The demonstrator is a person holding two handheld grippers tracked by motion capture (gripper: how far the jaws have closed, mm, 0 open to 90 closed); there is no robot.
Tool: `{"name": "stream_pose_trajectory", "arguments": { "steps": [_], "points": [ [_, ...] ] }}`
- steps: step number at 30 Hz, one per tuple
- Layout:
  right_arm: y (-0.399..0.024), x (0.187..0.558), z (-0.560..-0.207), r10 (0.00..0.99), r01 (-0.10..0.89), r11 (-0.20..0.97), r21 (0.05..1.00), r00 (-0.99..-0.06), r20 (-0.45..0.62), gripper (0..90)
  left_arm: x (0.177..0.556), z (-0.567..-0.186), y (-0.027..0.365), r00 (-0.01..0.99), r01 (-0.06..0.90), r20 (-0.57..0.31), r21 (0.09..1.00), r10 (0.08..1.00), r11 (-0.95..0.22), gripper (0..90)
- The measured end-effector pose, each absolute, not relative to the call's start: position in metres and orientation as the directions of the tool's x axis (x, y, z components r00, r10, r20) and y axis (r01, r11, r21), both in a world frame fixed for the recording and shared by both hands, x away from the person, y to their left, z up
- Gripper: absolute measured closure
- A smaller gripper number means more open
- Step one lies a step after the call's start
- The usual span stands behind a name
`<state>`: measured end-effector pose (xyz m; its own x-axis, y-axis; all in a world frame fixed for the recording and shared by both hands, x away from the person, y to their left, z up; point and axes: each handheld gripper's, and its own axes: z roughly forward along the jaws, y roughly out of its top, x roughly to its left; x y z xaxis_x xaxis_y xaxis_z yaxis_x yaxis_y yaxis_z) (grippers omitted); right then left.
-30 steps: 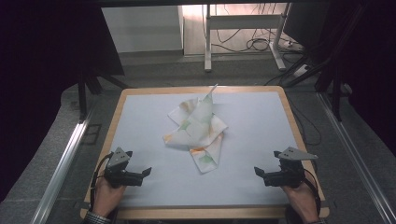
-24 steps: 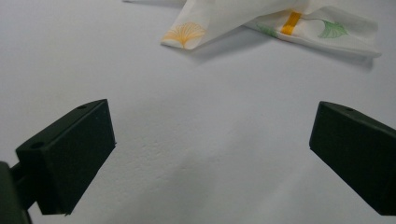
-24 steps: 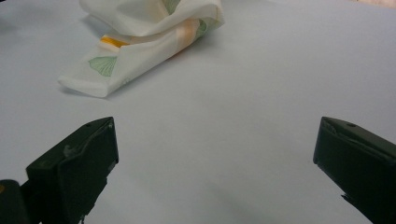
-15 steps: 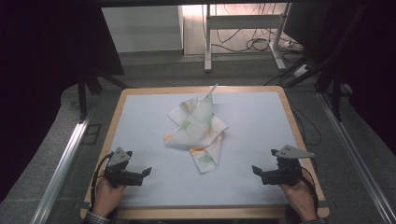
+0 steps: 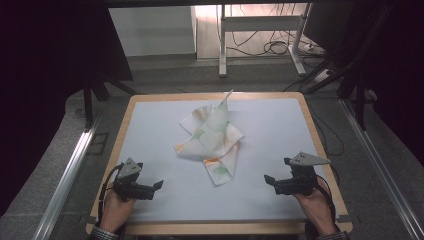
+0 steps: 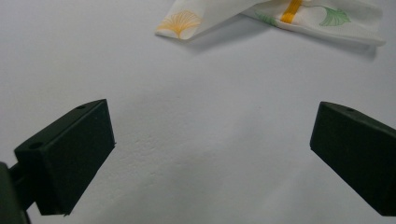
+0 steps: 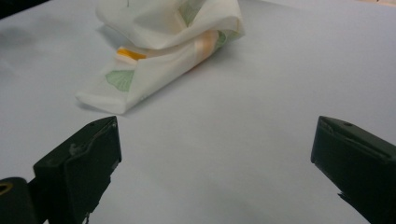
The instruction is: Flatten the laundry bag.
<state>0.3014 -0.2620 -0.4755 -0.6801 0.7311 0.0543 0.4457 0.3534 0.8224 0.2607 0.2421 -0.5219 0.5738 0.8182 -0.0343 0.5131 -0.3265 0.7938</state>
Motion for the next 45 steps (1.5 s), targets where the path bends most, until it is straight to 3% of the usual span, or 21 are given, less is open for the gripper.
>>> {"name": "stream_pose_trajectory", "arguments": {
  "steps": [22,27,38,45],
  "points": [
    [-0.206,0.324,-0.475,0.645,0.469,0.434,0.769,-0.758,0.098,1.6,0.262,-0.524,0.243,0.553,0.533,-0.023,0.778,0.833,-0.332,0.0],
    [-0.188,0.329,-0.473,0.615,0.454,0.454,0.767,-0.782,0.099,12.0,0.262,-0.524,0.242,0.555,0.532,-0.019,0.776,0.832,-0.337,0.0],
    [-0.161,0.342,-0.472,0.589,0.455,0.478,0.752,-0.801,0.110,19.9,0.262,-0.524,0.242,0.557,0.534,-0.019,0.773,0.830,-0.341,0.0],
    [-0.140,0.352,-0.474,0.585,0.416,0.514,0.750,-0.809,0.048,25.0,0.262,-0.524,0.241,0.560,0.532,-0.014,0.773,0.829,-0.346,0.0]
  ]
}}
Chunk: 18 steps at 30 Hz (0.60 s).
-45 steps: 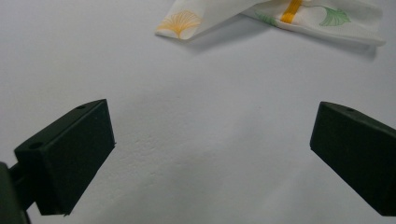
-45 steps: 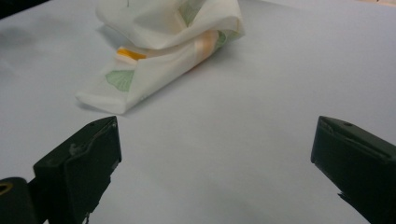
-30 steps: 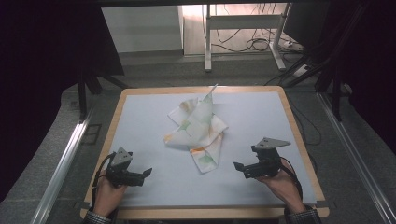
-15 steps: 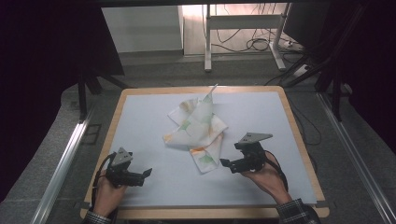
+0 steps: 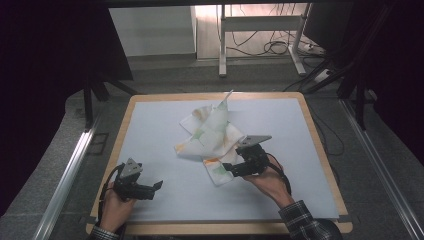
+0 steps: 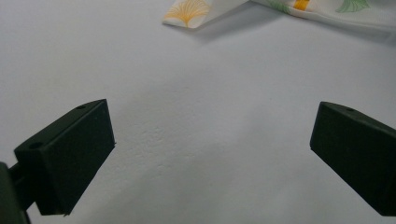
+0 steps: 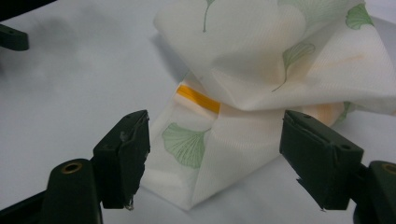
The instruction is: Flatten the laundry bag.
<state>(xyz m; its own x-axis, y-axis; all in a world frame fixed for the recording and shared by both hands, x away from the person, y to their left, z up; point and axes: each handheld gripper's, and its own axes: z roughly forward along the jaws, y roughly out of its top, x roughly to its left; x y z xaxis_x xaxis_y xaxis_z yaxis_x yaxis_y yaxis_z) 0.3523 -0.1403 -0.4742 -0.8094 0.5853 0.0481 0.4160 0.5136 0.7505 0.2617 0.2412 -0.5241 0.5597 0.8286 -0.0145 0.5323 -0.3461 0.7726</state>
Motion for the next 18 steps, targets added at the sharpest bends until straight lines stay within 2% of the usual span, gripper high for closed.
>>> {"name": "stream_pose_trajectory", "arguments": {
  "steps": [9,11,12,13,14,18],
  "points": [
    [-0.121,0.365,-0.477,0.589,0.403,0.505,0.763,-0.807,0.037,25.7,0.262,-0.524,0.241,0.559,0.532,-0.009,0.771,0.829,-0.350,0.0],
    [-0.115,0.370,-0.479,0.591,0.410,0.501,0.763,-0.805,0.045,22.0,0.262,-0.524,0.240,0.561,0.533,-0.009,0.770,0.828,-0.352,0.0],
    [-0.107,0.374,-0.483,0.597,0.411,0.500,0.762,-0.801,0.041,16.4,0.262,-0.524,0.240,0.561,0.532,-0.009,0.769,0.828,-0.353,0.0],
    [-0.107,0.374,-0.483,0.597,0.411,0.500,0.762,-0.801,0.041,16.4,0.262,-0.525,0.240,0.562,0.532,-0.009,0.769,0.827,-0.354,0.0],
    [-0.098,0.378,-0.488,0.606,0.417,0.514,0.750,-0.795,0.026,11.1,0.262,-0.525,0.240,0.563,0.533,-0.008,0.768,0.827,-0.355,0.0],
    [-0.083,0.387,-0.499,0.631,0.424,0.529,0.735,-0.776,-0.007,6.9,0.262,-0.525,0.240,0.564,0.533,-0.007,0.768,0.826,-0.356,0.0]
  ]
}}
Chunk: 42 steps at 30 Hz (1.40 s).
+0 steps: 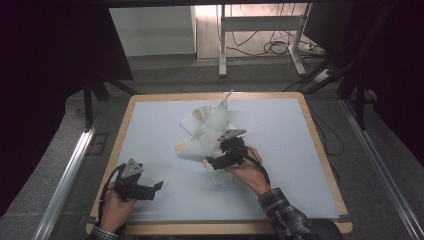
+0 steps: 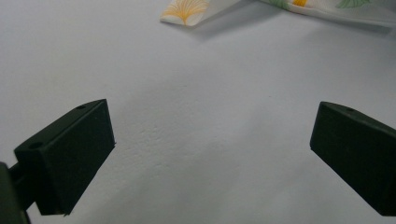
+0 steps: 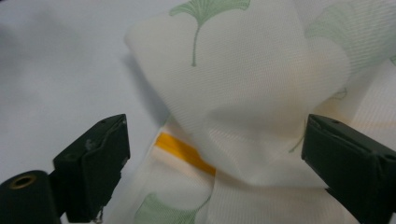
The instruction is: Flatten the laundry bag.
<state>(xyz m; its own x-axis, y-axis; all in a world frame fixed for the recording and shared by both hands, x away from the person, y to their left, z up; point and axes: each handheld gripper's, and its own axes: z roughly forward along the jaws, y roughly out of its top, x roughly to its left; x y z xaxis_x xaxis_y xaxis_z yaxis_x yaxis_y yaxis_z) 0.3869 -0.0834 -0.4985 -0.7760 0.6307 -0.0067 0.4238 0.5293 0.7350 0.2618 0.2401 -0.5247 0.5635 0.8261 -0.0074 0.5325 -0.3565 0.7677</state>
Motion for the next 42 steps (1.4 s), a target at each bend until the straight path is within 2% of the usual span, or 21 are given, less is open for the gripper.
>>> {"name": "stream_pose_trajectory", "arguments": {
  "steps": [3,6,8,9,10,11,12,13,14,15,16,17,21,29,34,42],
  "points": [
    [-0.077,0.392,-0.503,0.640,0.432,0.535,0.725,-0.768,-0.015,7.6,0.262,-0.525,0.240,0.563,0.533,-0.006,0.767,0.826,-0.358,0.0],
    [-0.066,0.400,-0.512,0.649,0.426,0.584,0.691,-0.756,-0.083,15.4,0.262,-0.525,0.240,0.564,0.534,-0.006,0.766,0.826,-0.359,0.0],
    [-0.062,0.402,-0.516,0.651,0.421,0.601,0.679,-0.751,-0.110,27.6,0.262,-0.525,0.239,0.565,0.536,-0.005,0.762,0.825,-0.363,0.0],
    [-0.062,0.402,-0.516,0.651,0.421,0.601,0.679,-0.751,-0.110,27.6,0.262,-0.525,0.239,0.565,0.536,-0.005,0.762,0.825,-0.363,0.0],
    [-0.059,0.403,-0.519,0.647,0.414,0.628,0.659,-0.748,-0.147,37.3,0.262,-0.526,0.239,0.566,0.535,-0.004,0.762,0.824,-0.364,0.0],
    [-0.059,0.403,-0.519,0.647,0.414,0.628,0.659,-0.748,-0.147,37.3,0.262,-0.526,0.239,0.567,0.535,-0.003,0.762,0.823,-0.366,0.0],
    [-0.057,0.404,-0.523,0.631,0.412,0.662,0.627,-0.758,-0.168,51.4,0.262,-0.526,0.239,0.568,0.535,-0.001,0.761,0.823,-0.368,0.0],
    [-0.057,0.404,-0.523,0.631,0.412,0.662,0.627,-0.758,-0.168,51.4,0.262,-0.526,0.239,0.568,0.535,-0.001,0.761,0.823,-0.368,0.0],
    [-0.058,0.406,-0.523,0.638,0.431,0.643,0.633,-0.759,-0.130,68.3,0.262,-0.526,0.238,0.569,0.536,0.000,0.759,0.823,-0.370,0.0],
    [-0.058,0.406,-0.523,0.638,0.431,0.643,0.633,-0.759,-0.130,68.3,0.262,-0.526,0.238,0.569,0.536,0.000,0.759,0.823,-0.370,0.0],
    [-0.060,0.408,-0.522,0.632,0.438,0.644,0.627,-0.767,-0.113,84.0,0.263,-0.526,0.238,0.569,0.536,0.001,0.757,0.822,-0.373,0.0],
    [-0.061,0.408,-0.521,0.630,0.442,0.645,0.623,-0.769,-0.108,86.5,0.263,-0.526,0.238,0.570,0.536,0.003,0.757,0.822,-0.374,0.0],
    [-0.067,0.409,-0.515,0.631,0.449,0.632,0.632,-0.772,-0.081,87.4,0.262,-0.526,0.238,0.569,0.536,0.004,0.757,0.822,-0.375,0.0],
    [-0.100,0.410,-0.474,0.668,0.494,0.507,0.706,-0.743,0.040,86.1,0.263,-0.526,0.237,0.569,0.537,0.009,0.753,0.823,-0.379,0.0],
    [-0.131,0.412,-0.451,0.699,0.494,0.468,0.733,-0.714,0.034,85.4,0.263,-0.526,0.237,0.569,0.537,0.011,0.753,0.823,-0.381,0.0],
    [-0.168,0.418,-0.435,0.755,0.509,0.450,0.734,-0.656,-0.008,85.6,0.262,-0.526,0.236,0.570,0.533,0.018,0.752,0.822,-0.386,0.0]
  ]
}}
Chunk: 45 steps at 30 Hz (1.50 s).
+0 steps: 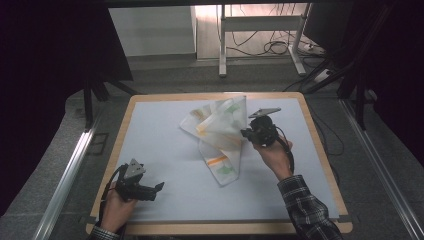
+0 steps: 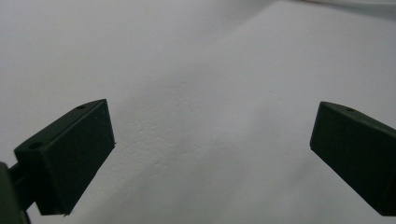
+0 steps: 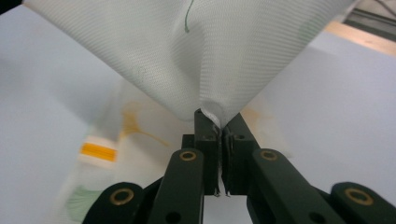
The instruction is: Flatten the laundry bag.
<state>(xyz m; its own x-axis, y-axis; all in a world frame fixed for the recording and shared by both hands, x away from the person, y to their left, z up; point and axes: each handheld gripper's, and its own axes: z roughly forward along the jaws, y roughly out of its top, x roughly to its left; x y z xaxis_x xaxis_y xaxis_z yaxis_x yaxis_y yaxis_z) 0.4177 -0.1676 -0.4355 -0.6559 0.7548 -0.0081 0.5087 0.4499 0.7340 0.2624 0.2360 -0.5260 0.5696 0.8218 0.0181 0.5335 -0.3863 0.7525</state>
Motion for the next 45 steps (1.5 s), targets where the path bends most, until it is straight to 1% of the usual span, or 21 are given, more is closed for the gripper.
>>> {"name": "stream_pose_trajectory", "arguments": {
  "steps": [4,6,7,10,12,15,17,21,24,25,28,31,32,36,37,38,42,45],
  "points": [
    [-0.185,0.425,-0.433,0.785,0.527,0.429,0.733,-0.619,-0.015,85.2,0.262,-0.526,0.236,0.570,0.533,0.021,0.752,0.821,-0.389,0.0],
    [-0.204,0.433,-0.434,0.816,0.549,0.407,0.730,-0.578,-0.020,84.1,0.262,-0.526,0.236,0.571,0.533,0.024,0.749,0.820,-0.393,0.0],
    [-0.204,0.433,-0.434,0.816,0.549,0.407,0.730,-0.578,-0.020,84.1,0.262,-0.526,0.236,0.571,0.533,0.024,0.749,0.820,-0.393,0.0],
    [-0.229,0.439,-0.442,0.851,0.584,0.373,0.721,-0.525,-0.014,81.0,0.262,-0.526,0.235,0.572,0.533,0.024,0.748,0.820,-0.394,0.0],
    [-0.235,0.440,-0.444,0.859,0.596,0.367,0.714,-0.512,-0.015,80.1,0.262,-0.526,0.235,0.572,0.532,0.026,0.749,0.820,-0.395,0.0],
    [-0.251,0.442,-0.453,0.881,0.622,0.337,0.707,-0.473,-0.003,74.1,0.262,-0.526,0.234,0.573,0.533,0.029,0.746,0.819,-0.399,0.0],
    [-0.261,0.440,-0.456,0.889,0.635,0.316,0.705,-0.457,0.013,68.1,0.263,-0.526,0.234,0.573,0.534,0.030,0.745,0.819,-0.401,0.0],
    [-0.277,0.425,-0.452,0.879,0.630,0.324,0.706,-0.476,0.021,58.5,0.263,-0.526,0.234,0.574,0.534,0.031,0.743,0.818,-0.403,0.0],
    [-0.279,0.417,-0.447,0.871,0.619,0.330,0.712,-0.491,0.024,56.6,0.263,-0.526,0.233,0.574,0.532,0.038,0.741,0.818,-0.409,0.0],
    [-0.276,0.411,-0.443,0.857,0.611,0.336,0.717,-0.514,0.037,55.3,0.263,-0.526,0.232,0.574,0.532,0.039,0.741,0.818,-0.409,0.0],
    [-0.270,0.408,-0.441,0.842,0.603,0.345,0.719,-0.537,0.046,54.4,0.263,-0.526,0.231,0.575,0.529,0.047,0.741,0.817,-0.414,0.0],
    [-0.244,0.410,-0.441,0.804,0.581,0.379,0.720,-0.592,0.054,51.9,0.263,-0.526,0.231,0.575,0.525,0.050,0.742,0.816,-0.416,0.0],
    [-0.244,0.410,-0.441,0.804,0.581,0.379,0.720,-0.592,0.054,51.9,0.263,-0.526,0.231,0.575,0.525,0.050,0.742,0.816,-0.416,0.0],
    [-0.208,0.416,-0.448,0.765,0.566,0.410,0.715,-0.640,0.068,48.9,0.262,-0.525,0.232,0.574,0.521,0.052,0.747,0.818,-0.413,0.0],
    [-0.189,0.421,-0.454,0.744,0.553,0.432,0.713,-0.665,0.065,47.7,0.262,-0.524,0.232,0.573,0.519,0.054,0.748,0.817,-0.413,0.0],
    [-0.189,0.421,-0.454,0.744,0.553,0.432,0.713,-0.665,0.065,47.7,0.262,-0.524,0.232,0.573,0.519,0.054,0.748,0.817,-0.413,0.0],
    [-0.154,0.430,-0.467,0.711,0.541,0.463,0.702,-0.700,0.070,45.0,0.261,-0.523,0.232,0.572,0.517,0.054,0.751,0.818,-0.411,0.0],
    [-0.130,0.437,-0.475,0.697,0.537,0.469,0.701,-0.713,0.080,41.1,0.262,-0.523,0.231,0.573,0.516,0.054,0.752,0.818,-0.411,0.0]
  ]
}}
